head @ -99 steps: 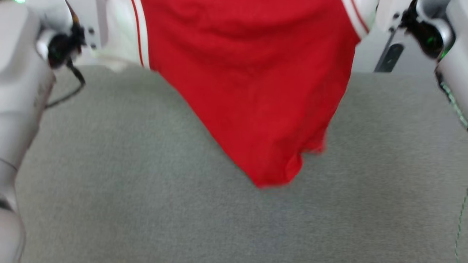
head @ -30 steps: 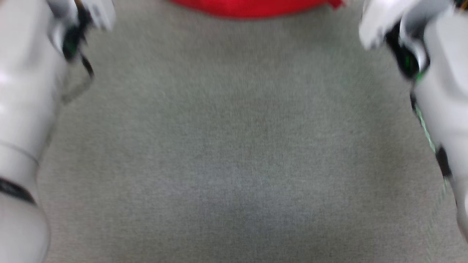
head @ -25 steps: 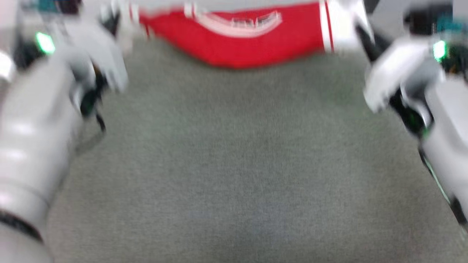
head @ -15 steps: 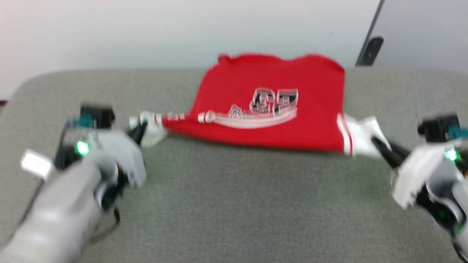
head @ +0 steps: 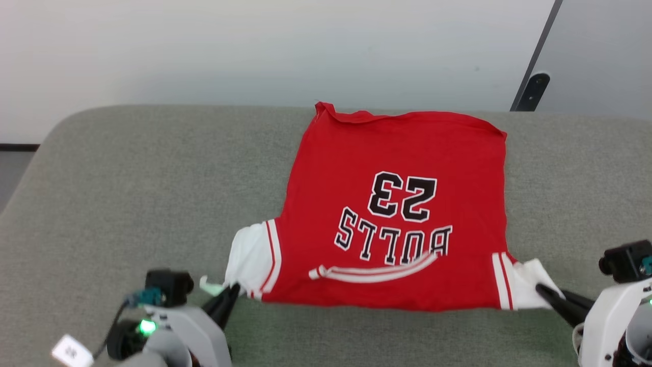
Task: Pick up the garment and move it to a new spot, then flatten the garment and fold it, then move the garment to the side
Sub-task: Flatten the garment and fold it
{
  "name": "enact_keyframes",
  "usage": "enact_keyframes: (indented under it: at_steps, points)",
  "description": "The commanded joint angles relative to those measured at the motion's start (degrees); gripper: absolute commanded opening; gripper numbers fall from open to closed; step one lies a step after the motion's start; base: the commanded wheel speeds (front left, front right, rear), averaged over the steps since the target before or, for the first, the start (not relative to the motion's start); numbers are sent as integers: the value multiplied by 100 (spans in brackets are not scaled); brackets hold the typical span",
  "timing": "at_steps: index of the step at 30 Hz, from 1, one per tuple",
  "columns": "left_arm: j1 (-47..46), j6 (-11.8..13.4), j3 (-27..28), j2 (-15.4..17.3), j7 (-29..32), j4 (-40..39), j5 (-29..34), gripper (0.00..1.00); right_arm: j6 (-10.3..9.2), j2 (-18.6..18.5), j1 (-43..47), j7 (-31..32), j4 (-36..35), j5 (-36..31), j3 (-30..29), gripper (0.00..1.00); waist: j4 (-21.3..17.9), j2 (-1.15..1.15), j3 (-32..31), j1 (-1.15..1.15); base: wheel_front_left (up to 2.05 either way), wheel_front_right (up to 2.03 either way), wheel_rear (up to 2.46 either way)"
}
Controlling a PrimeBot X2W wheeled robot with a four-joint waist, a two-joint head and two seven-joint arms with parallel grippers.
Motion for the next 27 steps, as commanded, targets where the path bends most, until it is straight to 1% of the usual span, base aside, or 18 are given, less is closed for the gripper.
enact_keyframes:
  at_steps: [1, 4, 6, 8, 12, 17, 19, 20, 21, 22, 23, 24, 25, 27]
  points:
    - [89, 62, -8, 48, -13, -74, 17, 0, -6, -54, 70, 41, -65, 8, -31, 0, -9, 0, 43, 0, 0, 0, 0]
    - [363, 323, -69, 117, -56, -444, 36, 0, -6, -116, 305, 214, -302, -6, -103, 0, -30, 0, 97, 0, 0, 0, 0]
    - [522, 434, -98, 133, -66, -613, -12, 0, -6, -204, 393, 236, -424, -146, -122, 0, -50, 0, 146, 0, 0, 0, 0]
    - [611, 523, -112, 138, -83, -715, -24, 0, -6, -194, 497, 205, -469, -241, -200, 0, -62, 0, 193, 0, 0, 0, 0]
    - [666, 551, -198, 133, 44, -688, -36, 0, -6, -33, 559, 402, -415, -289, -317, 0, -110, 0, 282, 0, 0, 0, 0]
    - [626, 444, -311, 61, 308, -526, -121, 0, -6, 190, 581, 1094, -308, -360, -343, 0, -202, 0, 327, 0, 0, 0, 0]
    - [647, 390, -303, -19, 375, -412, -226, 0, -6, 366, 609, 1454, -118, -310, -413, 0, -254, 0, 326, 0, 0, 0, 0]
    - [673, 355, -315, -60, 422, -352, -299, 0, -6, 415, 577, 1610, -17, -394, -449, 0, -288, 0, 320, 0, 0, 0, 0]
    - [690, 328, -339, -72, 480, -269, -319, 0, -6, 465, 507, 1707, 108, -535, -525, 27, -323, 0, 315, 0, 0, 0, 0]
    - [685, 285, -369, -85, 512, -213, -303, 0, -7, 596, 434, 1797, 276, -629, -639, 36, -364, 0, 314, 0, 0, 0, 0]
    - [689, 236, -351, -131, 510, -149, -347, 0, -6, 796, 361, 1897, 376, -681, -706, 43, -406, 0, 312, 0, 0, 0, 0]
    - [694, 207, -326, -179, 482, -81, -390, 0, -5, 926, 288, 1960, 475, -788, -797, 96, -436, 0, 308, 0, 0, 0, 0]
    - [691, 194, -324, -198, 471, -2, -394, 0, -7, 993, 203, 2046, 614, -955, -928, 100, -473, 0, 303, 0, 0, 0, 0]
    - [664, 158, -284, -293, 447, 110, -454, 0, -6, 1201, 32, 2169, 592, -1121, -948, 100, -525, 0, 293, 0, 0, 0, 0]
